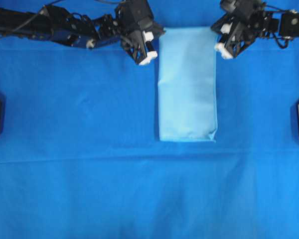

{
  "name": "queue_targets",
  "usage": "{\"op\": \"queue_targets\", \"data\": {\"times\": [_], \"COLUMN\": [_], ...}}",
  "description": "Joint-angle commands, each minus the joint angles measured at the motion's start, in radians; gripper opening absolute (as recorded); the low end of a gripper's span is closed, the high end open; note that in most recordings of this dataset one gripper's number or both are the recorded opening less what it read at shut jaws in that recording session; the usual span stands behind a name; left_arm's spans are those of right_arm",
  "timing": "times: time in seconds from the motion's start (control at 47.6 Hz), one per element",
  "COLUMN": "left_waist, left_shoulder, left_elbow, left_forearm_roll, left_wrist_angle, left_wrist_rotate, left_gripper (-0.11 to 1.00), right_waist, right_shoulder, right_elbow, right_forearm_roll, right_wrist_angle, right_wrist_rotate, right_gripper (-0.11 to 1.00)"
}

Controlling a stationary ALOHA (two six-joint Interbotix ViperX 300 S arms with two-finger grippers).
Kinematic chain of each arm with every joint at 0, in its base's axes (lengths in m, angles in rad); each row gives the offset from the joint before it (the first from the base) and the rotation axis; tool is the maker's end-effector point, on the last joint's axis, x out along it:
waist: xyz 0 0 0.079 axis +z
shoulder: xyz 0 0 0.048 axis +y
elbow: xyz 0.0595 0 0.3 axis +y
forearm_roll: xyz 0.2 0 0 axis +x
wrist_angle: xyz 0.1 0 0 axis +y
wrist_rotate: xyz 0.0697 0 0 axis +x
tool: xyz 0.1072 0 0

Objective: Fold the light blue towel.
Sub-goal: 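Fold the top half down onto the bottom half with both grippers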

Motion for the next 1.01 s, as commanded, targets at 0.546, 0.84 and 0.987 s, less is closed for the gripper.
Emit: {"op": "queue_targets", "data": {"times": [0.546,0.84,0.987], "left_waist": [-0.115,-0.293,-0.377], "left_shoulder": [-0.175,-0.252,-0.256], "left_elbow": [0.057,0.163,0.189], "left_forearm_roll": [0.003,0.002,0.003], "left_wrist_angle": [0.057,0.064,0.067], "left_wrist_rotate": [0.054,0.048,0.029], "left_gripper": [0.04,0.04,0.04], "right_waist": [0.189,0.462,0.571], "right_shoulder": [-0.198,-0.314,-0.314], "right_elbow": [0.055,0.135,0.141], "right_forearm_roll": [0.035,0.092,0.100], "right_wrist_angle": [0.166,0.291,0.334], "right_wrist_rotate": [0.077,0.229,0.301], "right_gripper": [0.02,0.02,0.02]}}
